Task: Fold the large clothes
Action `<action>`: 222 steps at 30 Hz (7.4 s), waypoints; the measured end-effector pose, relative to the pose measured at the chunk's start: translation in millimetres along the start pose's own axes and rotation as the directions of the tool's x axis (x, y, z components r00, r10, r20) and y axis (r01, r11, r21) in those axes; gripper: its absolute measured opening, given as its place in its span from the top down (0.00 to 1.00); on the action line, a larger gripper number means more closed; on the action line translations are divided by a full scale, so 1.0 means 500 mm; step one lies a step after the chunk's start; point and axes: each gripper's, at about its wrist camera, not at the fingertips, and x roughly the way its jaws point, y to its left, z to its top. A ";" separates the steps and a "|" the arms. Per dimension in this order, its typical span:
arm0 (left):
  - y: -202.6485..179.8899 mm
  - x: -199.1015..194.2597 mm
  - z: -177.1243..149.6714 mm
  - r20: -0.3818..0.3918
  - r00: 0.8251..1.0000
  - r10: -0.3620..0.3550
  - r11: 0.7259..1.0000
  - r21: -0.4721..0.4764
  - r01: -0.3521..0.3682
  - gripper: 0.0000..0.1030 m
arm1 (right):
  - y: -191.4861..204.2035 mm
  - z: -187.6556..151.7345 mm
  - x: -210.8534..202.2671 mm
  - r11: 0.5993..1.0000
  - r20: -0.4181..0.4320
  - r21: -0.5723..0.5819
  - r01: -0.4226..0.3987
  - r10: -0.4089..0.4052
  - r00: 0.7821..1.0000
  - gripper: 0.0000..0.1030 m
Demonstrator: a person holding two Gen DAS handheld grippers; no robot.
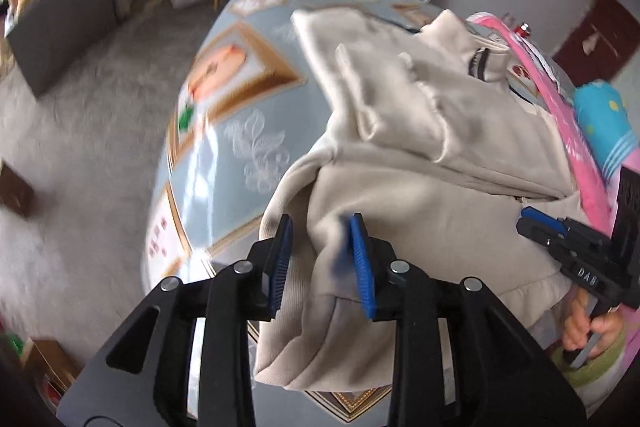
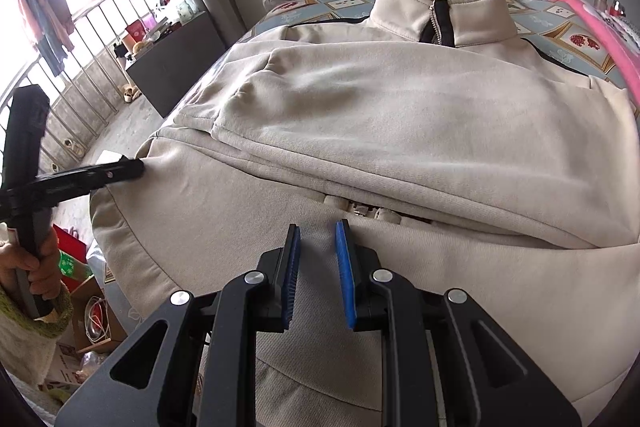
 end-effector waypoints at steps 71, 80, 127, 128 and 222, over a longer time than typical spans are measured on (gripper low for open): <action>-0.248 0.051 -0.055 -0.040 0.994 -0.099 0.898 0.428 0.106 0.95 | -0.215 -0.053 -0.248 0.924 0.051 0.267 0.272 -0.296 0.954 0.80; -0.251 0.051 -0.053 -0.050 0.995 -0.087 0.892 0.442 0.100 0.95 | 0.070 -0.070 -0.068 0.993 -0.077 -0.112 -0.046 0.037 0.996 0.80; -0.304 0.040 0.338 0.099 0.993 -0.062 0.966 0.255 0.035 0.20 | -0.326 0.388 -0.121 0.948 0.038 0.300 0.105 -0.122 0.992 0.23; -0.314 0.055 0.363 0.098 0.993 -0.067 0.968 0.249 0.041 0.20 | -0.337 0.409 -0.103 0.947 0.025 0.301 0.110 -0.123 0.992 0.23; -0.396 0.326 0.357 -0.131 0.990 0.054 0.849 0.527 0.024 0.87 | -0.342 0.361 0.125 0.990 -0.283 0.109 0.089 -0.055 0.958 0.87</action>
